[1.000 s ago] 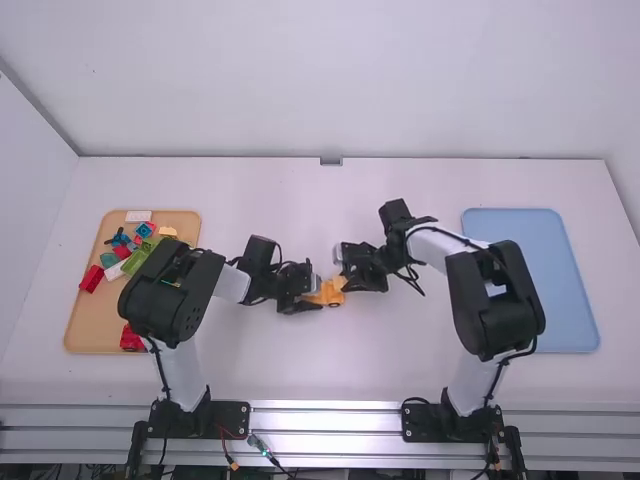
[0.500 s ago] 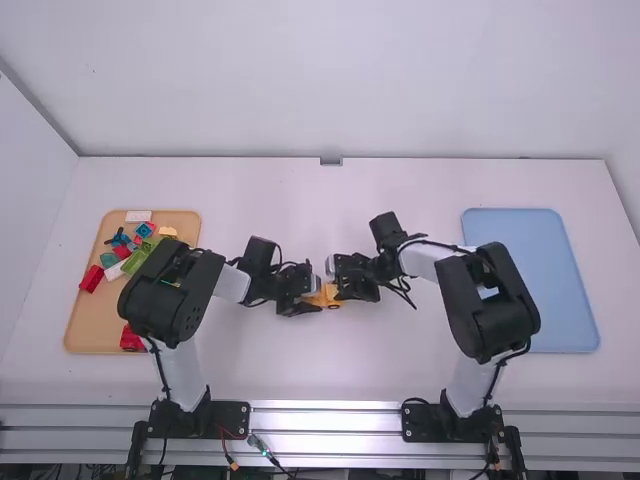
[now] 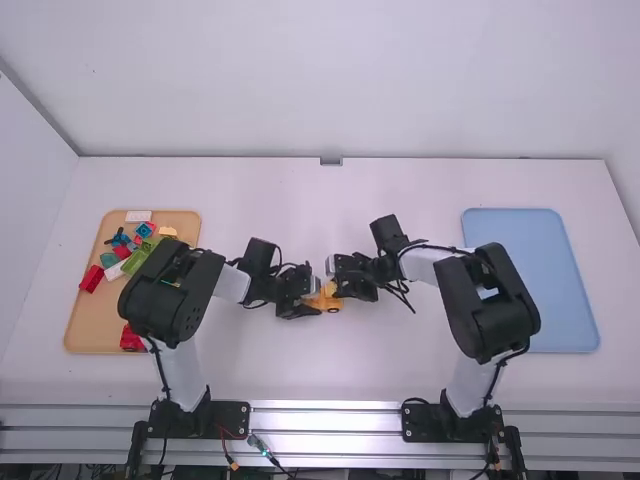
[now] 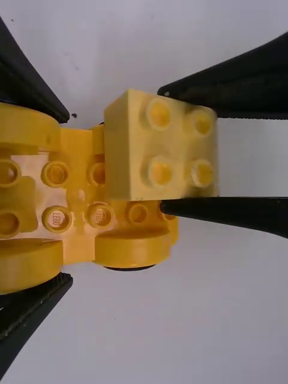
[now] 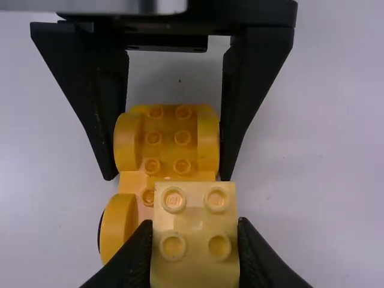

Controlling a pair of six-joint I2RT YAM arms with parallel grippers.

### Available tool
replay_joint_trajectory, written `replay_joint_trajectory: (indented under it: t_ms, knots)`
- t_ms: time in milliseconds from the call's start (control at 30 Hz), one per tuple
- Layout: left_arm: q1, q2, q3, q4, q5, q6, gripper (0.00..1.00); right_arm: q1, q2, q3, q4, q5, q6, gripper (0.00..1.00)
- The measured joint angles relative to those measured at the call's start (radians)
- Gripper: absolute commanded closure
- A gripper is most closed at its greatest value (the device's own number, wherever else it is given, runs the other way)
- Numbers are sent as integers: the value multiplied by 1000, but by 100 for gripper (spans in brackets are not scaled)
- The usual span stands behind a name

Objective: Assemble lego blocks to make yellow taxi

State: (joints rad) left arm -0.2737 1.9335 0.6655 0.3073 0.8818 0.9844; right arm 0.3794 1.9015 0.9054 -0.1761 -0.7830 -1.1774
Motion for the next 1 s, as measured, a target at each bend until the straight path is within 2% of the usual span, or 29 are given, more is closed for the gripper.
replay_joint_trajectory:
  t_ms: [233,400,700,1000]
  knots:
    - [0,0,0,0,0,0,46,2,0,0,-5,2,8,100]
    - [0,0,0,0,1,1,46,5,0,35,-78,24,17,100]
    - [0,0,0,-4,4,1,46,15,0,49,-110,43,-8,100]
    - [-1,0,0,10,-6,3,46,24,-73,49,-140,38,-23,100]
